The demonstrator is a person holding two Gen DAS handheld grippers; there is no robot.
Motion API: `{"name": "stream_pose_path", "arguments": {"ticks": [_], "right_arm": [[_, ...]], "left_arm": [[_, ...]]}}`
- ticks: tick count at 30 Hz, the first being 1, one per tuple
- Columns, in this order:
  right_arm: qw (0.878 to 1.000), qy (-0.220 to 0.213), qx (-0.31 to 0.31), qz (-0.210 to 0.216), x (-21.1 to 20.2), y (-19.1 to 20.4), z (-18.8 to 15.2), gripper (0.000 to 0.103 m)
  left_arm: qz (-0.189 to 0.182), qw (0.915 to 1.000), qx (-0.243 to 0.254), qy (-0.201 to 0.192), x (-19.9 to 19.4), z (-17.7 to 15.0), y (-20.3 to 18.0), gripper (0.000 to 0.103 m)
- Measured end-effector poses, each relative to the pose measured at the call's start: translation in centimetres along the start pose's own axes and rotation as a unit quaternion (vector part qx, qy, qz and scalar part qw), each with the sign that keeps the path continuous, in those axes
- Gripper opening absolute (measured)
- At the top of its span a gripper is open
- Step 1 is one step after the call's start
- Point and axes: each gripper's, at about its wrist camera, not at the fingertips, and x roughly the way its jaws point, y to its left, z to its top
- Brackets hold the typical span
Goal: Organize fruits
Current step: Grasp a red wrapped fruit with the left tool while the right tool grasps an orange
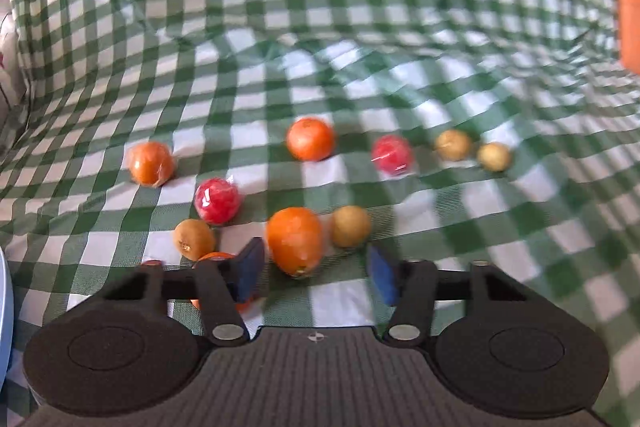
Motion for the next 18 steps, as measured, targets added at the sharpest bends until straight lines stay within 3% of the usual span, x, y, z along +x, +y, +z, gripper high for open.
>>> {"name": "stream_pose_path", "arguments": {"ticks": [1,3,5,10,13,16,18], "right_arm": [[1.0,0.002,0.001,0.004,0.7,0.1,0.0,0.048],[1.0,-0.011,-0.001,0.006,1.2,0.2,-0.1,0.035],[1.0,-0.014,-0.006,-0.007,1.1,-0.1,0.0,0.034],[0.994,-0.043,0.035,-0.091,-1.9,-3.6,-0.9,0.034],[0.987,-0.055,0.058,-0.14,-1.7,-5.8,-0.7,0.034],[0.986,-0.022,0.086,-0.138,-0.2,-6.9,-0.9,0.035],[0.986,-0.023,0.079,-0.142,0.3,-6.8,-0.9,0.035]], "left_arm": [[-0.001,1.0,-0.004,0.002,0.3,0.2,-0.1,0.103],[-0.007,0.9999,-0.011,0.006,0.7,0.8,-0.6,0.103],[-0.015,0.9999,-0.008,0.004,1.1,1.6,-1.4,0.103],[-0.021,0.9996,0.015,-0.008,2.1,4.5,-4.5,0.103],[-0.03,0.9991,0.024,-0.016,2.7,6.7,-6.5,0.103],[-0.044,0.9977,0.048,-0.019,4.1,9.1,-9.0,0.103],[-0.047,0.9964,0.069,-0.013,5.4,10.3,-10.6,0.103]]}}
